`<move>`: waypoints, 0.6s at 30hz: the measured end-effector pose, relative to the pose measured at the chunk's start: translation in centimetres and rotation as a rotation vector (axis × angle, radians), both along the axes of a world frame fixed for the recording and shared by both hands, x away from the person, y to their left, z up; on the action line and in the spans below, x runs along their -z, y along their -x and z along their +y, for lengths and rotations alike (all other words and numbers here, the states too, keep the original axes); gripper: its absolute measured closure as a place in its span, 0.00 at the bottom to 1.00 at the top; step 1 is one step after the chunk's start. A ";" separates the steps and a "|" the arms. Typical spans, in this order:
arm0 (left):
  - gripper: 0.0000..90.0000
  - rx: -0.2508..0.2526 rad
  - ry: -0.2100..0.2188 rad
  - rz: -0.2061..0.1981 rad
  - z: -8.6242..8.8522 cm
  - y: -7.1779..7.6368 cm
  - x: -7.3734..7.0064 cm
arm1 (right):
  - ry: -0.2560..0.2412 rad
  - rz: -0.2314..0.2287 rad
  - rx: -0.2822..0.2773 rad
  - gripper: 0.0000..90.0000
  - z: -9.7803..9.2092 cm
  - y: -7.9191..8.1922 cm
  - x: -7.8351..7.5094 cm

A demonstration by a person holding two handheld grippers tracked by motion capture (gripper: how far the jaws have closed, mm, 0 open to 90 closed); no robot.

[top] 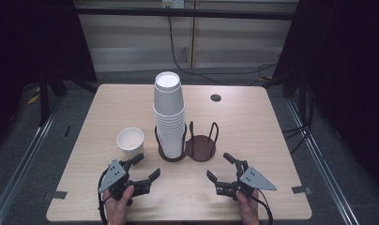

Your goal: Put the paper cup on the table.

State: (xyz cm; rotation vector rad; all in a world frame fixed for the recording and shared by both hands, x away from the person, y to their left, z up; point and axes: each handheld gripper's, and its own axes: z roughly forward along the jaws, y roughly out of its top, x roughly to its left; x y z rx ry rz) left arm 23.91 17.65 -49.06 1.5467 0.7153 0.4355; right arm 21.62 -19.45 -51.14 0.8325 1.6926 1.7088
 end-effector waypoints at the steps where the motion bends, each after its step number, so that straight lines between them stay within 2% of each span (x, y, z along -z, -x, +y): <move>1: 0.17 0.000 -0.007 -0.009 -0.1 0.0 0.2 | 0.000 0.000 0.000 0.15 0.0 0.0 0.0; 6: 0.17 -0.013 0.009 -0.031 -0.7 0.1 1.2 | 0.000 0.002 -0.002 0.15 0.0 0.0 0.0; 11: 0.17 0.011 0.022 -0.056 -1.3 0.2 1.8 | 0.000 0.002 -0.001 0.15 0.0 0.0 0.0; 13: 0.17 0.004 0.002 -0.091 -1.4 0.2 1.8 | 0.000 0.002 0.000 0.15 0.0 0.0 0.0; 14: 0.17 0.011 0.019 -0.083 -1.6 0.3 1.8 | 0.000 0.001 0.002 0.15 0.0 0.0 0.0; 18: 0.17 0.002 0.007 -0.157 -1.8 0.7 2.0 | -0.001 0.003 0.003 0.15 0.0 0.0 0.0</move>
